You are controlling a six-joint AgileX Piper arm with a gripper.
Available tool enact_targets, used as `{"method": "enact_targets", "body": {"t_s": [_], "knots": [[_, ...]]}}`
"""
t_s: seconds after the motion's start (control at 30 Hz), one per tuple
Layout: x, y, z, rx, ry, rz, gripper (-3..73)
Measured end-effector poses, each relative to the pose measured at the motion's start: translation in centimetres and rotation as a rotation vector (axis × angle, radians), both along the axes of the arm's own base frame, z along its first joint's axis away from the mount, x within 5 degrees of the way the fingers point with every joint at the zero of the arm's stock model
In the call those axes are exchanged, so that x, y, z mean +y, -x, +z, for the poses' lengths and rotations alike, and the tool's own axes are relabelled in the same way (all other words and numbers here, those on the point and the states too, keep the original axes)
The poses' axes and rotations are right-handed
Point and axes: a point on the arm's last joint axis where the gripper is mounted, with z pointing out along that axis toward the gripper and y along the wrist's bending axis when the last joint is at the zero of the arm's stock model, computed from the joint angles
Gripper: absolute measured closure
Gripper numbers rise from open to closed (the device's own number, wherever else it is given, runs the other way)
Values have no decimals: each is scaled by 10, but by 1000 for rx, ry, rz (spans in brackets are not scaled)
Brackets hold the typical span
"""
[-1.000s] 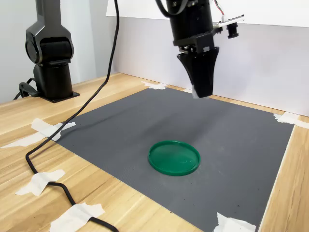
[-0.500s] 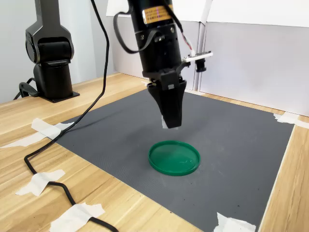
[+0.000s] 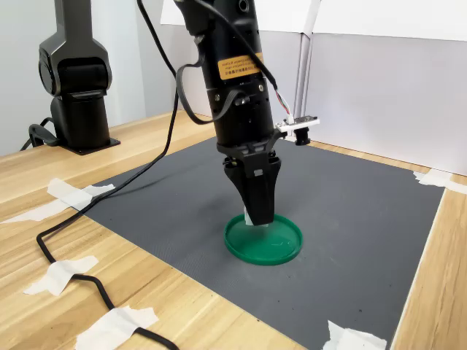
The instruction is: Grasp a white terminal and put it on the green lid.
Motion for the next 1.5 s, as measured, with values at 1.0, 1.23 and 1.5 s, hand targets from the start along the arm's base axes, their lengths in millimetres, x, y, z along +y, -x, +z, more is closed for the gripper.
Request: {"method": "enact_targets", "body": {"t_s": [1.0, 1.23, 1.5], "knots": [[4, 3, 15, -42, -41, 2, 206], [8, 26, 74, -220, -107, -118, 334], [21, 76, 103, -327, -196, -203, 688]]}}
